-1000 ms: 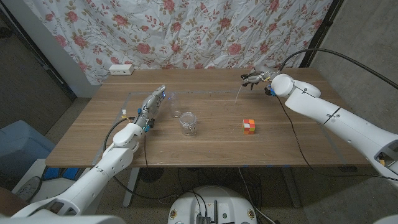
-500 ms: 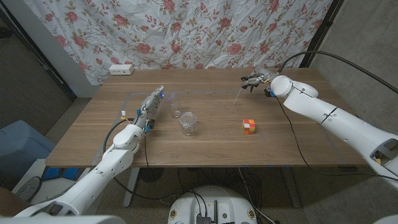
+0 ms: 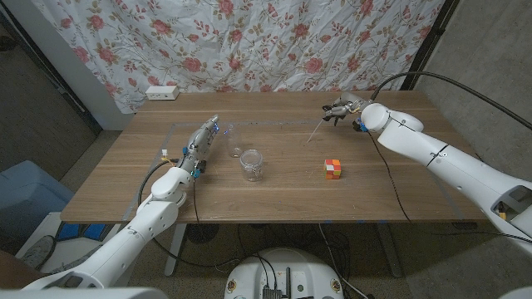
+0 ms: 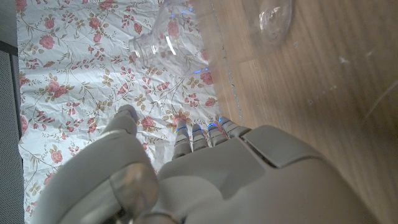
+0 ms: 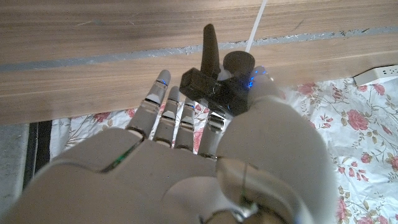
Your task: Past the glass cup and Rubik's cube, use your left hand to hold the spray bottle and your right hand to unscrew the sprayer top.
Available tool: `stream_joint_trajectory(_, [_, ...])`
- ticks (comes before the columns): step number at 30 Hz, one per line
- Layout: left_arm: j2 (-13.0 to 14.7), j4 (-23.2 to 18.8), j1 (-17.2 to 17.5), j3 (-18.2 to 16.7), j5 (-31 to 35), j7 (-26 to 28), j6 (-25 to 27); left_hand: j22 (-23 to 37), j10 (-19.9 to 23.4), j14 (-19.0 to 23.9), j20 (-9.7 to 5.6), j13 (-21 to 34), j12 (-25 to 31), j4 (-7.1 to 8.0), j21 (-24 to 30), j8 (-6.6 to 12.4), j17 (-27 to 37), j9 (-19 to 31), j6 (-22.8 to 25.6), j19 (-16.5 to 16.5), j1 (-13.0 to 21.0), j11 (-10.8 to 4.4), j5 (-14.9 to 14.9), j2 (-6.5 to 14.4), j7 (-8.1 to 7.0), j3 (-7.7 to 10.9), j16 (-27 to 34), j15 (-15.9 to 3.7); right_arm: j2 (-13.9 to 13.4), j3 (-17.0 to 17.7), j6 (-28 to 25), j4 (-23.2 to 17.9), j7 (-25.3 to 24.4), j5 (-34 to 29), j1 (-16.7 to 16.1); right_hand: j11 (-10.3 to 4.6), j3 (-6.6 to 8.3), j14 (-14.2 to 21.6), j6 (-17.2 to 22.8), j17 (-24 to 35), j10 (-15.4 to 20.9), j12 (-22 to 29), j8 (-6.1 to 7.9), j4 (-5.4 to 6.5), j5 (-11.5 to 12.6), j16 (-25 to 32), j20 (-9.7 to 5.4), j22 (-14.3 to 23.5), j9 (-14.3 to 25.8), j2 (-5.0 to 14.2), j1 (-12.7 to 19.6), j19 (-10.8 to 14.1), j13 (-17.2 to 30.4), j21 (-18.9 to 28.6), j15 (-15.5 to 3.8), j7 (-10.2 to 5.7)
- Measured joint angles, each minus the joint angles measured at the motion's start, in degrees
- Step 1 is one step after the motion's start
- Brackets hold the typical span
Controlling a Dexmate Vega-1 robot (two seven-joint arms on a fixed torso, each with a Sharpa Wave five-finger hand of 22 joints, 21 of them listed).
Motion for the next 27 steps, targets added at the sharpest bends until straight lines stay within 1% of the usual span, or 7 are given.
stream_joint_trajectory(9, [0.1, -0.4, 0.3, 0.0, 0.0, 0.2, 0.4, 0.0, 0.2, 0.0, 0.0, 0.0, 0.0, 0.24, 0.0, 0.0, 0.0, 0.0, 0.3, 0.0, -0.4, 0.21, 0.0, 0.4, 0.31, 0.24, 0.0, 0.0, 0.2, -0.2, 0.1, 0.7, 0.0, 0.5, -0.4, -0.08, -0.07, -0.2, 0.0, 0.1, -0.1, 0.0, 0.0, -0.07, 0.0, -0.3, -0.2, 0.0, -0.1, 0.14, 0.1, -0.2, 0.0, 0.0, -0.16, 0.0])
stream_joint_trajectory(13, [0.2, -0.5, 0.4, 0.0, 0.0, 0.2, 0.5, 0.0, 0.2, 0.0, 0.3, 0.0, 0.0, 0.24, 0.0, 0.0, 0.0, 0.0, 0.3, 0.3, -0.4, 0.21, 0.0, 0.4, 0.31, 0.24, 0.0, 0.0, 0.4, -0.3, 0.5, 1.1, 0.0, 0.7, -0.5, -0.07, -0.07, -0.2, 0.0, 0.1, -0.1, 0.0, -0.01, -0.07, 0.0, -0.3, -0.2, 0.0, -0.2, 0.14, 0.1, -0.2, 0.0, 0.0, -0.21, 0.0])
stream_joint_trajectory(15, [0.2, -0.5, 0.4, 0.0, -0.1, 0.2, 0.5, 0.0, 0.2, 0.0, 0.3, 0.0, 0.0, 0.24, 0.0, 0.0, 0.0, 0.0, 0.3, 0.3, -0.6, 0.21, 0.0, 0.6, 0.31, 0.24, 0.0, 0.0, 0.4, -0.3, 0.7, 1.3, 0.0, 0.7, -0.6, -0.07, -0.07, -0.4, 0.0, 0.1, -0.1, 0.0, -0.01, -0.07, 0.0, -0.3, -0.44, 0.0, -0.2, 0.14, 0.1, -0.5, 0.0, 0.0, -0.41, 0.0])
stream_joint_trajectory(16, [0.2, -0.5, 0.4, 0.0, -0.1, 0.2, 0.5, 0.0, 0.2, 0.0, 0.08, 0.0, 0.0, 0.24, 0.0, 0.0, 0.0, 0.0, 0.3, 0.5, -0.7, 0.21, 0.0, 0.7, 0.31, 0.24, 0.0, 0.0, 0.4, -0.3, 1.0, 1.4, -0.1, 0.8, -0.6, -0.07, -0.07, -0.4, 0.0, 0.1, -0.1, 0.0, -0.01, -0.07, 0.0, -0.3, -0.51, 0.0, -0.2, 0.13, 0.1, -0.5, 0.0, 0.0, -0.41, 0.0])
stream_joint_trajectory(20, [0.4, -0.6, 0.4, 0.0, -0.1, 0.2, 0.7, 0.0, 0.3, 0.0, 0.08, 0.0, 0.0, 0.23, 0.0, 0.0, 0.0, 0.0, 0.6, 0.5, -0.8, 0.34, 0.0, 0.8, 0.0, 0.24, 0.0, 0.0, 0.5, -0.5, 1.8, 2.1, -0.1, 0.9, -0.8, -0.38, -0.07, -0.4, 0.0, 0.1, -0.4, 0.0, -0.05, -0.07, 0.0, -0.3, -0.51, 0.0, -0.2, 0.14, 0.1, -0.5, 0.0, 0.0, -0.41, 0.0])
stream_joint_trajectory(27, [0.8, -1.1, 0.5, 0.0, 0.2, 0.5, 1.5, 0.0, 0.6, 0.3, 0.09, 0.0, 0.0, 0.23, 0.0, 0.0, 0.0, 0.0, 0.6, 0.5, -1.0, 0.22, 0.0, 0.9, 0.0, 0.24, 0.0, 0.31, 0.6, -0.6, 3.6, 3.2, -0.3, 1.1, -1.2, -0.38, -0.07, -0.6, 0.0, 0.1, -0.4, -0.3, -0.07, -0.07, 0.0, -0.5, -0.5, 0.0, -0.3, 0.33, -0.1, -0.5, 0.0, 0.0, -0.62, 0.0])
